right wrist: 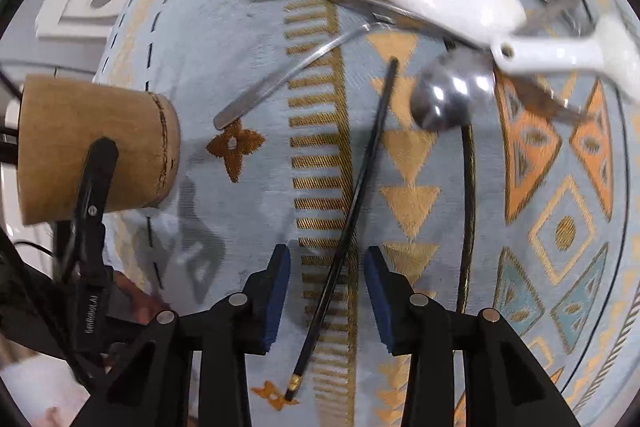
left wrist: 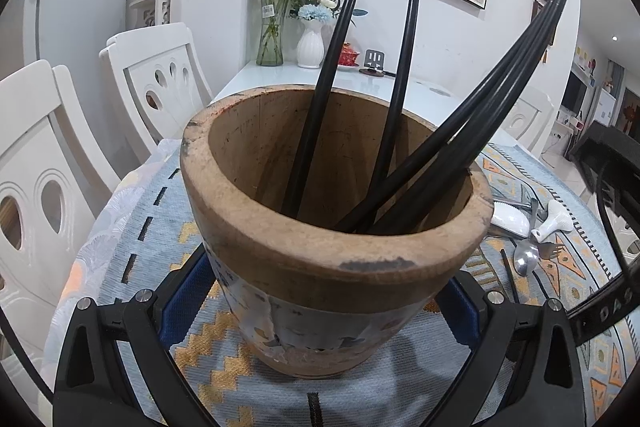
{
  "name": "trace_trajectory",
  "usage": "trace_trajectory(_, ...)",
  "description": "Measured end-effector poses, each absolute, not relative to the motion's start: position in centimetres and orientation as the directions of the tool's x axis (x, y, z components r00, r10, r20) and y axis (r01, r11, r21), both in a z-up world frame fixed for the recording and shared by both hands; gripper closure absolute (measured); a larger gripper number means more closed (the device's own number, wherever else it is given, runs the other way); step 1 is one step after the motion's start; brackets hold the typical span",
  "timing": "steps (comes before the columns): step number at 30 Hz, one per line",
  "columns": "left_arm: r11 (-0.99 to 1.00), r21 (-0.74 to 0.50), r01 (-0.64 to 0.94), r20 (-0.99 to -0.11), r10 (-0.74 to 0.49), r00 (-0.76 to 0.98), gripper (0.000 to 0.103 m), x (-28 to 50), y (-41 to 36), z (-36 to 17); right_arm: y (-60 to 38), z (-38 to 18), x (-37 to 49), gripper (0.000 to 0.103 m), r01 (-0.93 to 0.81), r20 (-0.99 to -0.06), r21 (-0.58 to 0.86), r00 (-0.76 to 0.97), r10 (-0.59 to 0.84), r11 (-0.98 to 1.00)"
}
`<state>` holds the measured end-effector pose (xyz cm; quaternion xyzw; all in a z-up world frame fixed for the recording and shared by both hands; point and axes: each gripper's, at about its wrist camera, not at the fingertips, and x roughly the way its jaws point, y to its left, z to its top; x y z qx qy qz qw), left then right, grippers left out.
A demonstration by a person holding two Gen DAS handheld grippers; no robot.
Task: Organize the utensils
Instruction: 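Grasp another black chopstick from the pile with the right tool, then lift the chopstick and carry it toward the holder with the right tool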
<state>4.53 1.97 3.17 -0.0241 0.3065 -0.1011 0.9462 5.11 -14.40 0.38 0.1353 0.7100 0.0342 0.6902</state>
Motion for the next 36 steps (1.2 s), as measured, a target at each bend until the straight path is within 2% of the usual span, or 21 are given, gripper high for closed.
trace_trajectory(1,0.978,-0.108,0.176,-0.575,-0.206,0.792,0.003,4.6,2.0,3.2,-13.9,0.5,5.0,0.092,0.096,-0.985,0.171,-0.005,0.172,0.981)
trace_trajectory(3,0.979,-0.107,0.176,-0.575,-0.205,0.792,0.003,4.6,2.0,3.2,-13.3,0.7,4.7,0.093,0.031,-0.993,0.118,0.015,0.118,0.993)
trace_trajectory(7,0.978,-0.111,0.177,-0.575,-0.209,0.791,0.003,4.6,2.0,3.2,-14.7,1.2,4.0,0.097,0.074,-0.980,0.197,0.034,0.195,0.978)
trace_trajectory(9,0.978,-0.112,0.178,-0.575,-0.209,0.791,0.003,4.5,2.0,3.2,-15.5,1.9,3.6,0.098,0.100,-0.964,0.264,0.056,0.260,0.959)
trace_trajectory(18,0.977,-0.117,0.179,-0.577,-0.214,0.788,0.003,4.7,2.1,3.3,-18.3,5.1,4.8,0.098,0.131,-0.943,0.307,0.173,0.283,0.943)
trace_trajectory(27,0.977,-0.119,0.180,-0.577,-0.215,0.788,0.003,4.7,2.1,3.3,-18.9,2.1,10.2,0.098,0.221,-0.940,0.323,0.186,0.285,0.920)
trace_trajectory(36,0.977,-0.118,0.179,-0.581,-0.214,0.785,0.003,4.7,2.1,3.3,-18.4,0.4,11.1,0.098,0.234,-0.938,0.329,0.194,0.288,0.915)
